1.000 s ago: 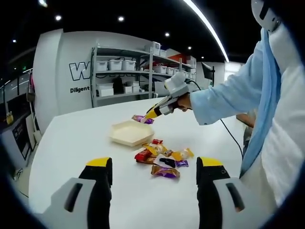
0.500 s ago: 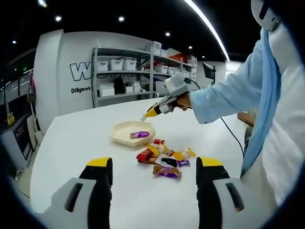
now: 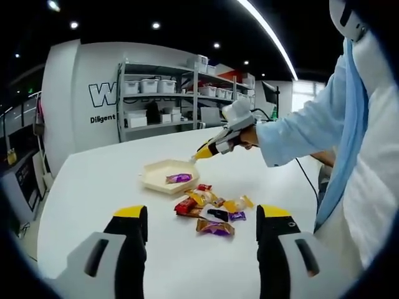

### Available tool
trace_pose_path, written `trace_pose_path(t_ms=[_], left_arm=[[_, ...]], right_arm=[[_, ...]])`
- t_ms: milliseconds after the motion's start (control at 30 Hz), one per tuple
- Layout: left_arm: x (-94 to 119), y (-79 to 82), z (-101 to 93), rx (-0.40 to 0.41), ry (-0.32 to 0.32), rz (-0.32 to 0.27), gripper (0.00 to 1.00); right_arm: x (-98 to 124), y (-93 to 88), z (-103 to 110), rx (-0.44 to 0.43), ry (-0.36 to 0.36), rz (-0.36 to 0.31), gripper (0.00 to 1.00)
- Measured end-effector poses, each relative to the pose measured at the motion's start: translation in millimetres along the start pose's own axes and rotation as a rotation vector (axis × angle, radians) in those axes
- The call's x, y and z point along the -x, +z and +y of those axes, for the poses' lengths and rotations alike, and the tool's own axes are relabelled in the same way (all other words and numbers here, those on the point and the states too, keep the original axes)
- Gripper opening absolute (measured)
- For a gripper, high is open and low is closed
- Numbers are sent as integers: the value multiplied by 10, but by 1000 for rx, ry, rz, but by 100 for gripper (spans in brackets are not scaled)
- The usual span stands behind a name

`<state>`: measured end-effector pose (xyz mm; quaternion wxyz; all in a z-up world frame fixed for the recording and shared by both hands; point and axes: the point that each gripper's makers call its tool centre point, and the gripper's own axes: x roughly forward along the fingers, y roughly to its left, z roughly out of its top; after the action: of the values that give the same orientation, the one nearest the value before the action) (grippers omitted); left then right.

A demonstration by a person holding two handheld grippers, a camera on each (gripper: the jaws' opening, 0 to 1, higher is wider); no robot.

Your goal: Place the target food into the container with the food tongs after gripping and lifting it, then release it inside without dropping or visibly crushing the food.

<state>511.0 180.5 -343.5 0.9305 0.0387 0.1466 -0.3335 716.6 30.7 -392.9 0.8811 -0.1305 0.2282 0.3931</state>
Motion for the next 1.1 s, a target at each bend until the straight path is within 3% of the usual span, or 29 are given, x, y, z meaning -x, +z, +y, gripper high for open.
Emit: trace_pose_path(t_ms=[633, 800, 1100], left_arm=[[19, 7, -112, -7, -9, -6, 69], [25, -5, -135, -7, -12, -3, 68], [53, -37, -122, -2, -6, -2, 68]], right_arm=[[179, -257, 148, 11, 38, 20, 20], [228, -281, 282, 25, 67, 15, 20], [239, -427, 597, 96, 218, 46, 20]])
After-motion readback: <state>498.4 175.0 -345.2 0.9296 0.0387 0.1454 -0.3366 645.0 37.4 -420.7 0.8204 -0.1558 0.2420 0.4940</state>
